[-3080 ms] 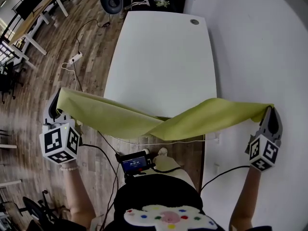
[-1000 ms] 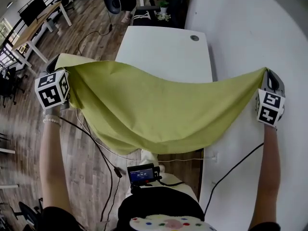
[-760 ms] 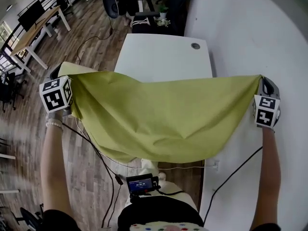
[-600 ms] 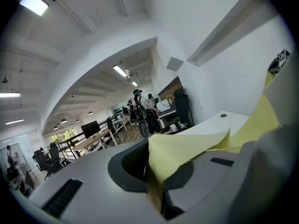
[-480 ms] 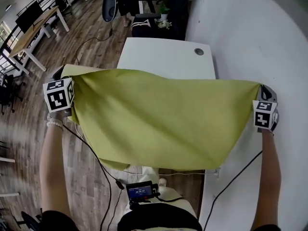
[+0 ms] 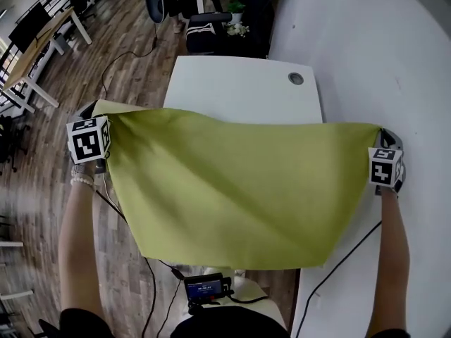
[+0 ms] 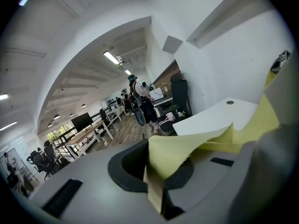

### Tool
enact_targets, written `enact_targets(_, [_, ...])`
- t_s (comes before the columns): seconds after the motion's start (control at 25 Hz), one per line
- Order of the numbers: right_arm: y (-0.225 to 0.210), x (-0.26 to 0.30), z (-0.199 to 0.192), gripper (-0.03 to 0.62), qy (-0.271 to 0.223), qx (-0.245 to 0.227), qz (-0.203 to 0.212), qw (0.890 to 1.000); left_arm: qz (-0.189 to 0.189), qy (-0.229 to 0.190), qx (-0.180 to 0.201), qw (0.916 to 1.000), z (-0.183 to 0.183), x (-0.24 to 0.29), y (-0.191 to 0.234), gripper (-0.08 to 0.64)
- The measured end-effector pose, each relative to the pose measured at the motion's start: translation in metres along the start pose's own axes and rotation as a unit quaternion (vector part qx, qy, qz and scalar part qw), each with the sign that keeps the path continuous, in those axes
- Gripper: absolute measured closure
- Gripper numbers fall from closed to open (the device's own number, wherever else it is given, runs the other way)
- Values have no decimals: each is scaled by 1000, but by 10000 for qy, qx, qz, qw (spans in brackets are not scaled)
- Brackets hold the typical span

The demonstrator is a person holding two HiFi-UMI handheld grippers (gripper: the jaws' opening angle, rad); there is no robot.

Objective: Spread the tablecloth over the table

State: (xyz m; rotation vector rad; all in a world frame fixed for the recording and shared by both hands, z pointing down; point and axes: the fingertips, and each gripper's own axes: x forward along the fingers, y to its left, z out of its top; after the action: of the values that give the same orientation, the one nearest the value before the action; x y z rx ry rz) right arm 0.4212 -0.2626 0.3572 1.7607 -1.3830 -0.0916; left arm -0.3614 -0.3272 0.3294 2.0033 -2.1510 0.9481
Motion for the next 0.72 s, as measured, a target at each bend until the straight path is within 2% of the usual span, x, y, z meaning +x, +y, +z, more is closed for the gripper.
enact_targets(0.24, [9, 41, 1, 560, 229, -115, -35, 9997, 2, 241, -89, 9997, -10, 54, -6, 549])
enact_targets(0.48, [10, 76, 12, 560, 347, -301, -120, 9989, 51, 284, -256, 9993, 0, 95, -3, 549])
enact_targets(0.72, [14, 115, 33, 560, 354, -553, -172, 9977, 44, 232, -38, 9997, 22, 131, -5, 549])
